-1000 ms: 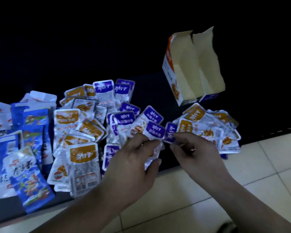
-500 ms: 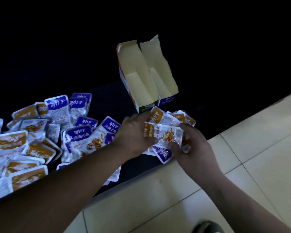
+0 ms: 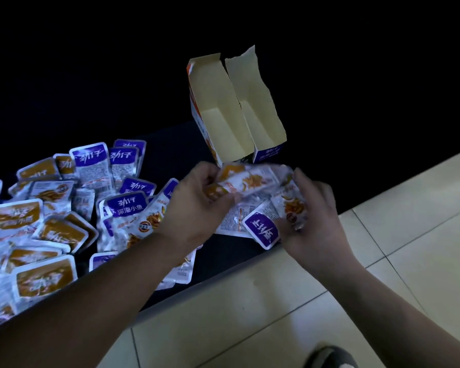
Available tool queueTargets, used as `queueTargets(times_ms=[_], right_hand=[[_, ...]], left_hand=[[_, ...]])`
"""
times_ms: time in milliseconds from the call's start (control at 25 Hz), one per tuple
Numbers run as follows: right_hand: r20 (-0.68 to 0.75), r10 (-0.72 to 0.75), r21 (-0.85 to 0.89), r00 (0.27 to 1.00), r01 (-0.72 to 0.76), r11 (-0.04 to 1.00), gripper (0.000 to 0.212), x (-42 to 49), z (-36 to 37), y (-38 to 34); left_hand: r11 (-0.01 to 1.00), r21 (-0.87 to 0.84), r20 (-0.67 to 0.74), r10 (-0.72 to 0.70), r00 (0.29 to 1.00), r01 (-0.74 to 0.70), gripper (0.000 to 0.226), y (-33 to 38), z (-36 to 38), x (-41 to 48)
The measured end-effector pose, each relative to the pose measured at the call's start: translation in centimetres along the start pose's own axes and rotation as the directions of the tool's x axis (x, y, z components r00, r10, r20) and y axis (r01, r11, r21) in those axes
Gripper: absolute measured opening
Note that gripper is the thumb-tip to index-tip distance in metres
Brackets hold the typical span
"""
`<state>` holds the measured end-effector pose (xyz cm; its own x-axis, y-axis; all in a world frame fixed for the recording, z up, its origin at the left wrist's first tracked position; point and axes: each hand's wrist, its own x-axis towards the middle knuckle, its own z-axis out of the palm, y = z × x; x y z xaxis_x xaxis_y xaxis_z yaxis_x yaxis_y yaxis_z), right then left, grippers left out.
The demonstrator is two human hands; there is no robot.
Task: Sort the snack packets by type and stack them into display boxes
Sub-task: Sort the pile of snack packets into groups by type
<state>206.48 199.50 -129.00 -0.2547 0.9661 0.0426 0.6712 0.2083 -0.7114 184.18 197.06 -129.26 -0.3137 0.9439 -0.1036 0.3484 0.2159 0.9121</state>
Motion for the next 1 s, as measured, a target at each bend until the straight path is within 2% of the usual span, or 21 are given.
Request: queueTargets(times_ms=[80,160,240,320,440,560,680,760,800,920,1000], right_hand=[[-0.021,-0.011,-0.071,1.0,0.01,0.997,0.088,-0.3,0.5,0.0],[0.031,-0.014,-0.167,0.999,0.019,0.986,0.089,-0.5,1.2,0.0],[0.085,0.034,-0.208,0.996,-0.015,0.978,0.089,-0.2,1.9,0.2],[0.026,0.064,-0.184,0.998,-0.058,0.981,0.079,0.5,2.0,0.7],[-0.057,0.056,-0.191,0.997,-0.066,0.979,0.06,1.5,1.6,1.4],[-0.014,0.111,-0.143,0.994,-0.112,0.983,0.067,1.9,1.1,0.7],[-0.127,0.009,-0.194,0.992,-0.033,0.98,0.074,1.4,0.2,-1.1],[-0.172,-0.035,-0.059,0.985,0.025,0.998,0.077,0.4,-0.6,-3.4],[-0.141,-0.038,0.048,0.989,0.045,0.998,0.077,-0.1,-0.7,-4.8],[0.083,-0.048,0.367,0.995,0.014,0.93,0.071,-0.9,0.5,-7.9],[0.231,-0.03,0.492,0.972,-0.09,0.866,0.068,-0.6,1.4,-8.4]], left_hand=[[0.993,-0.085,-0.106,-0.092,0.99,0.083,0.028,0.5,-1.7,-1.6],[0.979,-0.116,-0.185,-0.19,0.964,0.17,0.025,0.8,-2.8,-3.6],[0.946,-0.197,-0.161,-0.29,0.943,0.257,0.021,0.8,-3.0,-5.3],[0.914,-0.268,-0.114,-0.343,0.932,0.304,0.017,0.4,-2.6,-6.1],[0.916,-0.256,-0.097,-0.342,0.935,0.309,0.015,0.5,-2.2,-6.0],[0.938,-0.184,-0.113,-0.316,0.942,0.293,0.019,1.1,-2.4,-5.3],[0.959,-0.153,-0.129,-0.258,0.958,0.238,0.02,2.0,-3.8,-5.2],[0.973,-0.111,-0.099,-0.211,0.972,0.2,0.022,2.7,-4.9,-5.6],[0.977,-0.095,-0.07,-0.199,0.977,0.192,0.021,3.0,-5.2,-5.8],[0.953,-0.218,0.095,-0.194,0.976,0.211,0.016,3.5,-5.7,-6.5],[0.921,-0.316,0.17,-0.183,0.968,0.229,0.025,3.2,-6.2,-6.8]])
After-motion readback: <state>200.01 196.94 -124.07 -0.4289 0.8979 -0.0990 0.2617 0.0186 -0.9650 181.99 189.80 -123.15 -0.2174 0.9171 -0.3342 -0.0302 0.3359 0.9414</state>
